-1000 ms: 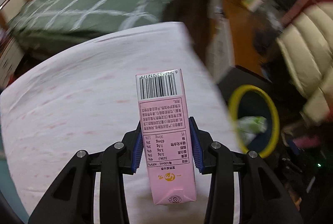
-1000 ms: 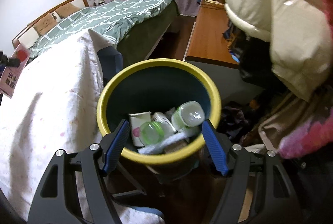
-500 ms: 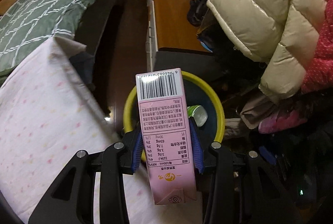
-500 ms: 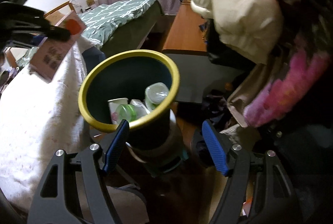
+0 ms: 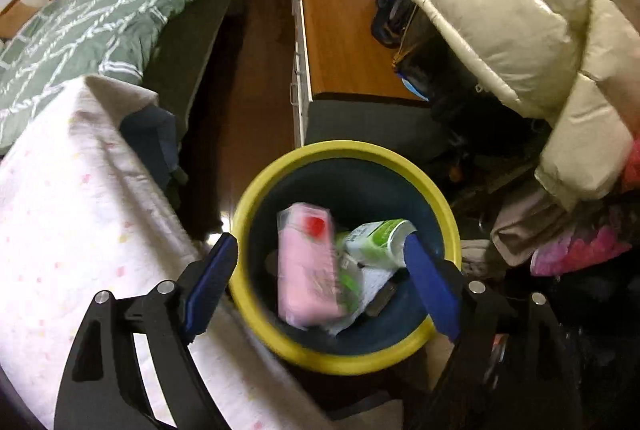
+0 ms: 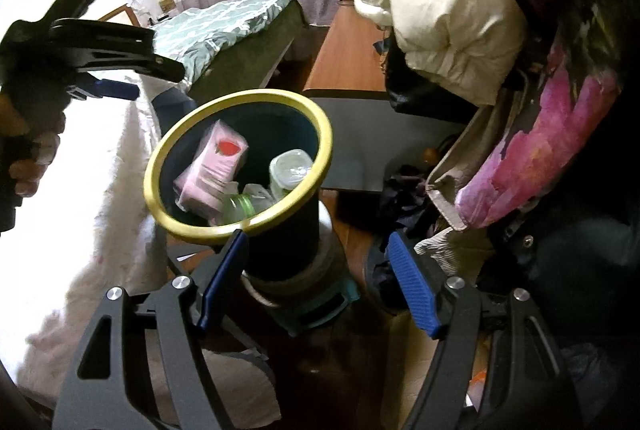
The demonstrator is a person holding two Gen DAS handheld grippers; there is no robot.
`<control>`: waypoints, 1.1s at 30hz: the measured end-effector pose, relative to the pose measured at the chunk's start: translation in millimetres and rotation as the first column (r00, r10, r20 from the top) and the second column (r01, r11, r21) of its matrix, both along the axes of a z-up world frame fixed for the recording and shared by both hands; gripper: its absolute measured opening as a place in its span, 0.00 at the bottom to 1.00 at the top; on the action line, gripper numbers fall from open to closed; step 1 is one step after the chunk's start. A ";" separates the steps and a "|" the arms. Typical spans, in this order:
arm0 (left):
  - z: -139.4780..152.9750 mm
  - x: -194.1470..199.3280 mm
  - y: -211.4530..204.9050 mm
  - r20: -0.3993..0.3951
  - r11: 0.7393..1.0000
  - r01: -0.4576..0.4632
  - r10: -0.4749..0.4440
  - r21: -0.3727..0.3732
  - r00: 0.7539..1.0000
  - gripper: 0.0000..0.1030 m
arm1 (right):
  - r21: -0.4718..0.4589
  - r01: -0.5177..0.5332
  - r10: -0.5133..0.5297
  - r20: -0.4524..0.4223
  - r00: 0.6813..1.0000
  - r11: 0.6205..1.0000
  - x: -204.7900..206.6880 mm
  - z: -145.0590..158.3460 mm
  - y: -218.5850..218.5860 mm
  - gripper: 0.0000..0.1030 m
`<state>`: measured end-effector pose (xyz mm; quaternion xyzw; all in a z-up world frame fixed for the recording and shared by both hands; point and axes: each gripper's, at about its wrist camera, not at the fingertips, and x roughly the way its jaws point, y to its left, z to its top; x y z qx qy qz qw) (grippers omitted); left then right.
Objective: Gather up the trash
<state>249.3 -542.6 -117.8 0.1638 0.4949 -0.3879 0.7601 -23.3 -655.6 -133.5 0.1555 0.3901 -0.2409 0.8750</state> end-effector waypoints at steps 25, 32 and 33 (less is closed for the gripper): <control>132.1 -181.4 484.3 0.510 0.788 -0.470 0.615 -0.398 0.601 0.95 | -0.165 -0.210 0.237 0.164 0.958 0.964 -27.2 84.3 144.5 0.76; 115.8 -232.6 513.7 0.526 0.778 -0.500 0.626 -0.379 0.575 0.95 | -0.225 -0.220 0.269 0.218 0.938 0.949 -51.4 101.6 170.8 0.81; 114.9 -239.0 510.7 0.530 0.775 -0.503 0.630 -0.383 0.567 0.95 | -0.230 -0.221 0.273 0.223 0.936 0.948 -54.0 102.6 173.4 0.82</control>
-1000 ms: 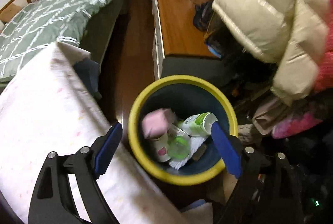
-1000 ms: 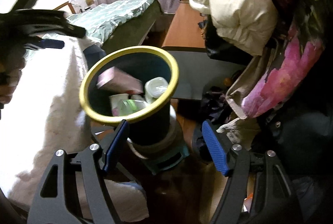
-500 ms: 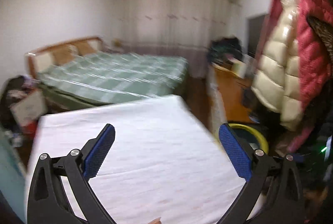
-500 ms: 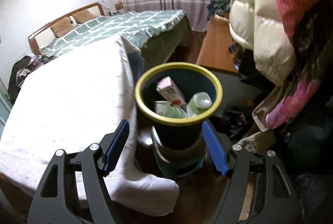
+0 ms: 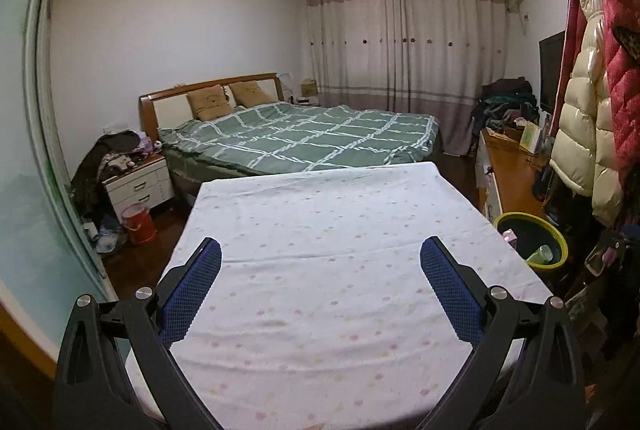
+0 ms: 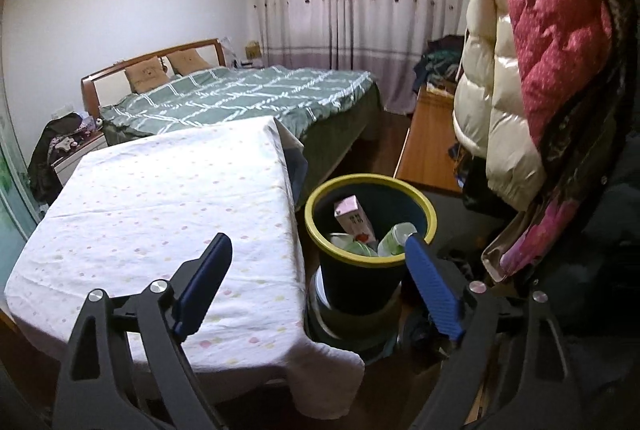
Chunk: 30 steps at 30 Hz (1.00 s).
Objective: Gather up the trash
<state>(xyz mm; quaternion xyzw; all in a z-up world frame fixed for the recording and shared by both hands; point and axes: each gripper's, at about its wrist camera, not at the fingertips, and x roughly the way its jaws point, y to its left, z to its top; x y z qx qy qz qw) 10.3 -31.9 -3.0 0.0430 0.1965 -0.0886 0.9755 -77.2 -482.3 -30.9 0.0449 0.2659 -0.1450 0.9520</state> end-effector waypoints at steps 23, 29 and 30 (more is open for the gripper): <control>-2.6 -29.5 4.1 0.001 0.999 -0.029 0.029 -0.032 1.000 0.95 | -0.032 0.011 -0.010 0.050 0.999 0.999 -14.6 8.7 15.9 0.84; -2.4 -26.7 5.5 0.002 0.999 -0.041 0.041 -0.033 0.999 0.95 | -0.027 0.003 -0.002 0.050 0.999 1.000 -13.1 8.9 17.2 0.84; -1.9 -26.8 5.9 0.003 0.999 -0.043 0.043 -0.034 0.999 0.95 | -0.026 0.003 -0.001 0.050 0.999 1.000 -12.9 8.9 17.5 0.84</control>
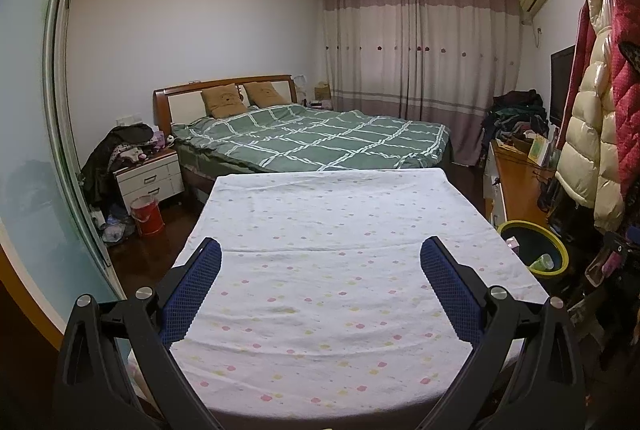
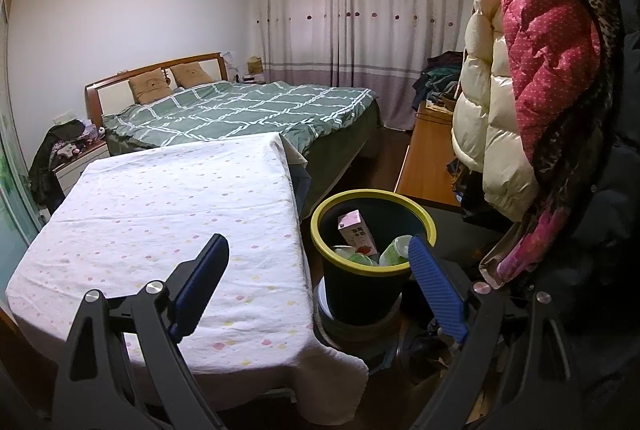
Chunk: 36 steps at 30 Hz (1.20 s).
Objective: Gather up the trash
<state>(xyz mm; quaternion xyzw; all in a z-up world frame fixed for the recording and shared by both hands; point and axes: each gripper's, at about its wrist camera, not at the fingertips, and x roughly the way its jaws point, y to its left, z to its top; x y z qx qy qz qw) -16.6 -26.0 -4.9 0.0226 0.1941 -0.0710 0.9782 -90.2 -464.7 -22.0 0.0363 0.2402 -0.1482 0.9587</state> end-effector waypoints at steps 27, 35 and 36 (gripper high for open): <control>-2.4 2.0 3.4 0.011 1.000 -0.021 0.021 0.013 1.000 0.95 | 0.002 -0.004 0.004 -0.002 1.000 1.000 1.0 -0.6 0.7 0.84; -4.1 1.9 4.6 0.003 1.000 -0.011 0.011 0.007 1.000 0.95 | 0.003 -0.006 0.006 -0.005 1.000 1.000 0.6 -2.2 2.6 0.84; -4.6 2.5 5.1 -0.001 1.000 -0.009 0.009 0.006 1.000 0.95 | 0.003 -0.006 0.006 -0.006 1.000 1.000 0.9 -2.8 2.6 0.84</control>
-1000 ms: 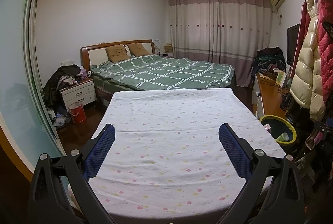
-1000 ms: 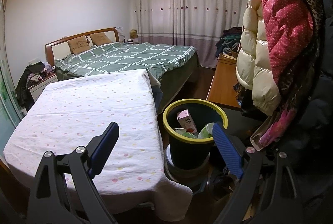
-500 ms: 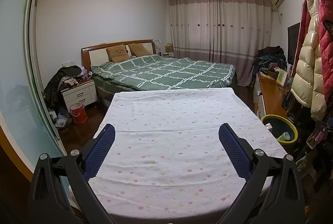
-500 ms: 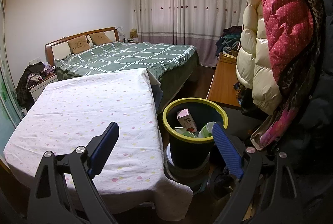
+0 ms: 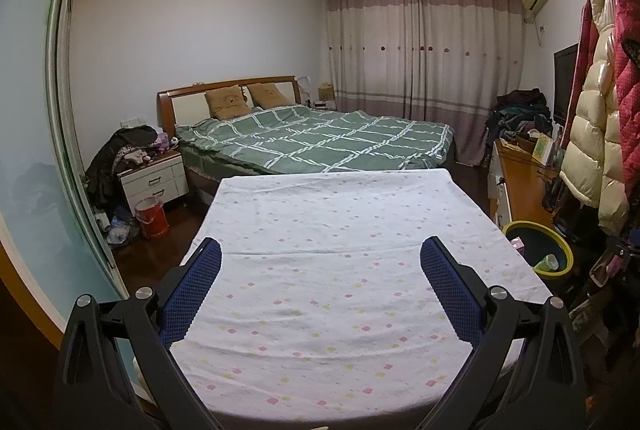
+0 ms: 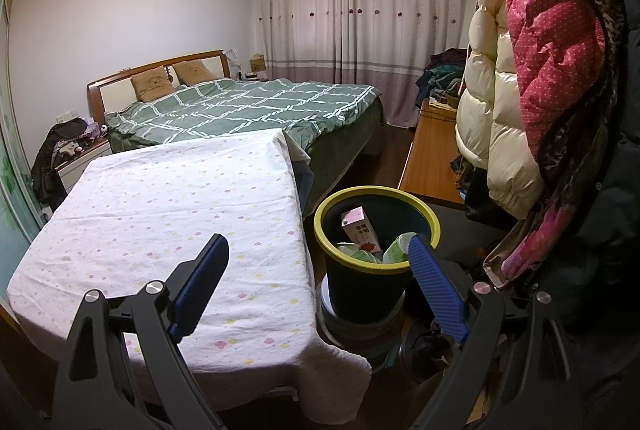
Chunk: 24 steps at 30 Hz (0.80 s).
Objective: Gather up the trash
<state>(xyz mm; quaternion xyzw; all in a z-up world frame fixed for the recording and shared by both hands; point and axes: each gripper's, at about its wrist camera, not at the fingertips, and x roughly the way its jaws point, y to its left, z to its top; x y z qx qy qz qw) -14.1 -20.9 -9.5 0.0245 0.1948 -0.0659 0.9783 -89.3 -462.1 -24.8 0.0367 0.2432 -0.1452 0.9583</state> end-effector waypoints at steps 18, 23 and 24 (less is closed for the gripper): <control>0.3 3.2 0.2 -0.001 1.000 -0.005 0.005 0.013 1.000 0.95 | 0.002 -0.002 0.002 -0.012 1.000 1.000 2.8 -3.6 1.0 0.84; 0.0 3.2 0.1 -0.002 1.000 -0.005 0.005 0.012 1.000 0.95 | 0.002 -0.002 0.002 -0.012 1.000 1.000 2.9 -3.5 1.3 0.84; -0.2 3.2 0.4 -0.003 1.000 -0.004 0.004 0.012 1.000 0.95 | 0.002 -0.002 0.002 -0.012 1.000 1.000 3.0 -3.4 1.3 0.84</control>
